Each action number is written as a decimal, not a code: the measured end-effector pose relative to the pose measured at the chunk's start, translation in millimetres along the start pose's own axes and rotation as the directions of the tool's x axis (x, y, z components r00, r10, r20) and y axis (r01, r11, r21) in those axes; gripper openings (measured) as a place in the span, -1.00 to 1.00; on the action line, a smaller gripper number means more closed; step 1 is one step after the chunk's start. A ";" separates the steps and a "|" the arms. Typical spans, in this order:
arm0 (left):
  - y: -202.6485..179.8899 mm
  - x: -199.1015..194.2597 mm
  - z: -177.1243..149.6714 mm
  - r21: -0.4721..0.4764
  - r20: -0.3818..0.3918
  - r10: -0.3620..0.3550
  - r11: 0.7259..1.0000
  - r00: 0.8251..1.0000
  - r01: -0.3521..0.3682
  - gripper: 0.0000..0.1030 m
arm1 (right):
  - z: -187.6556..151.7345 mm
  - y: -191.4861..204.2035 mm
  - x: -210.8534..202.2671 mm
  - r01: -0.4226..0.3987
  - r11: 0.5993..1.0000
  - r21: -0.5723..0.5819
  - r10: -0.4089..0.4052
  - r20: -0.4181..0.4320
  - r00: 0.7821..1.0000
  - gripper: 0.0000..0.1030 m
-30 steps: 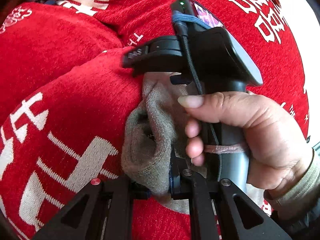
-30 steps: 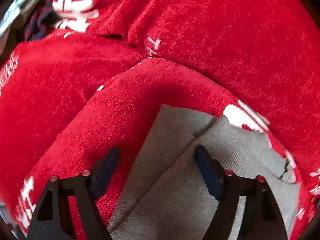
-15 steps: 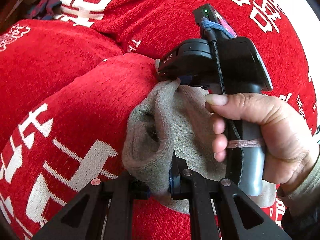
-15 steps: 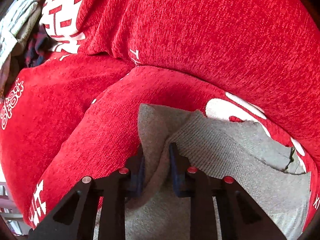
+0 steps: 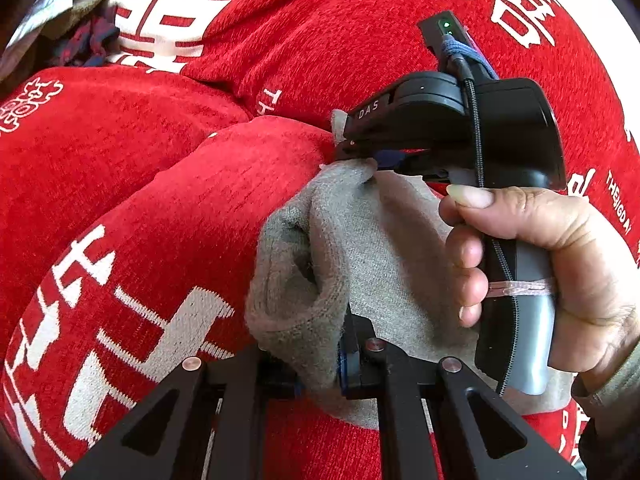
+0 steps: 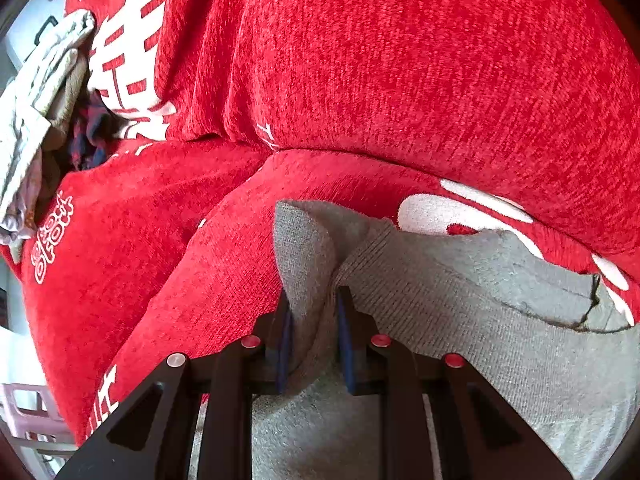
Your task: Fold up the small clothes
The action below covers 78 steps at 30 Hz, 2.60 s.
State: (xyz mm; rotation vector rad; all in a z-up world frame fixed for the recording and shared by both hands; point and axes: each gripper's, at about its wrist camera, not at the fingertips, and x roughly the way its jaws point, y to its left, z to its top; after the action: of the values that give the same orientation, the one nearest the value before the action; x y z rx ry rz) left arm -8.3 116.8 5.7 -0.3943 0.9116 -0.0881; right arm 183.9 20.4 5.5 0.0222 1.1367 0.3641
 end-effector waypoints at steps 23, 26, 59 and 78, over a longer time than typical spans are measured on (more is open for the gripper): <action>-96.3 -11.1 -4.7 0.280 0.071 0.215 0.933 0.974 -0.226 -0.74 | -10.3 -67.7 -51.5 -0.074 0.995 0.065 0.068 0.090 0.994 -0.58; -111.8 -12.1 -8.8 0.313 0.077 0.213 0.922 0.974 -0.227 -0.74 | -12.3 -80.0 -59.0 -0.104 0.991 0.088 0.094 0.106 0.990 -0.59; -231.2 -3.1 -52.9 0.540 0.081 0.205 0.813 0.975 -0.216 -0.74 | -51.1 -201.4 -128.1 -0.247 0.943 0.221 0.198 0.222 0.955 -0.60; -313.3 13.5 -109.0 0.689 0.047 0.180 0.706 0.982 -0.163 -0.74 | -98.3 -285.7 -154.4 -0.258 0.933 0.251 0.195 0.249 0.949 -0.60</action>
State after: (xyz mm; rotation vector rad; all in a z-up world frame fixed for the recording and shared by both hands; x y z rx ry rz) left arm -57.0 -208.4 51.6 0.4026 0.8667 -0.2547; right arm 117.5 -310.3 42.4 0.4398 0.9586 0.3933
